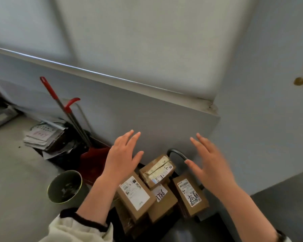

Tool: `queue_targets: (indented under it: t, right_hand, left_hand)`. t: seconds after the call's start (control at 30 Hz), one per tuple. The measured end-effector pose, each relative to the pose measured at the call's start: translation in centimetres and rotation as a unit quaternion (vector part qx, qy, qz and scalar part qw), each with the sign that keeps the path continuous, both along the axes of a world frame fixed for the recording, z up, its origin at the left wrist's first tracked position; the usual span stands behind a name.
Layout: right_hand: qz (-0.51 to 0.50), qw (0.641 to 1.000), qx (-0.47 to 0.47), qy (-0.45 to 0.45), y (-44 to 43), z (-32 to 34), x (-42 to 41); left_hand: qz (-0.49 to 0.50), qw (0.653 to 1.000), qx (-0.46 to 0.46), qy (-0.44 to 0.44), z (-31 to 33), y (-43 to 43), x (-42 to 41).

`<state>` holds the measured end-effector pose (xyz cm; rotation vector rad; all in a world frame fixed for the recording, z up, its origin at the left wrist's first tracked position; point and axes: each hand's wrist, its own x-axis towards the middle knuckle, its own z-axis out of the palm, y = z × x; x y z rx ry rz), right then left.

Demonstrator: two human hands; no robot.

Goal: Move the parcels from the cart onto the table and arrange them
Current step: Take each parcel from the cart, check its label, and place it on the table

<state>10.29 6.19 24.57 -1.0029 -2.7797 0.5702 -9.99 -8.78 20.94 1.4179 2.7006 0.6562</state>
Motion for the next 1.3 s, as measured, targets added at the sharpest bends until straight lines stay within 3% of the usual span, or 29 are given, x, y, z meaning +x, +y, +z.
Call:
queue_targets:
  t: [0.3,0.43,0.5,0.57,0.6,0.63,0.73,0.8,1.0,1.3]
  right_hand:
    - [0.098,0.993,-0.057,-0.018,1.2,-2.5,-7.8]
    - [0.127,0.989,-0.08,-0.016,2.4,-4.5,-9.1]
    - [0.126,0.987,-0.101,-0.023,3.9,-6.3,-9.4]
    - [0.103,0.983,-0.143,-0.049,6.0,-9.1,-9.9]
    - [0.085,0.979,-0.169,-0.078,7.0,-10.8,-10.2]
    - [0.068,0.971,-0.195,-0.118,8.1,-12.6,-10.5]
    - [0.026,0.939,-0.26,-0.224,10.5,-18.5,-11.0]
    - [0.0,0.924,-0.289,-0.249,11.3,-21.8,-11.0]
    - [-0.036,0.918,-0.356,-0.172,11.1,-26.7,-10.6]
    - [-0.088,0.908,-0.392,-0.114,10.0,-26.3,-10.5]
  left_hand:
    - [0.119,0.991,0.027,-0.063,-2.4,-2.5,-1.8]
    - [0.128,0.973,0.067,-0.181,-4.8,0.8,-1.1]
    - [0.171,0.923,0.11,-0.328,-6.3,3.1,-0.8]
    - [0.242,0.823,0.148,-0.493,-8.4,5.0,-0.9]
    - [0.271,0.784,0.133,-0.542,-9.8,5.7,-1.1]
    - [0.285,0.773,0.089,-0.56,-11.4,6.1,-1.2]
    - [0.277,0.799,-0.048,-0.532,-16.5,7.1,-0.7]
    - [0.284,0.808,-0.063,-0.512,-19.0,7.6,-0.2]
    - [0.304,0.822,-0.031,-0.48,-22.3,8.4,0.6]
    - [0.317,0.824,-0.023,-0.469,-22.5,8.1,0.6]
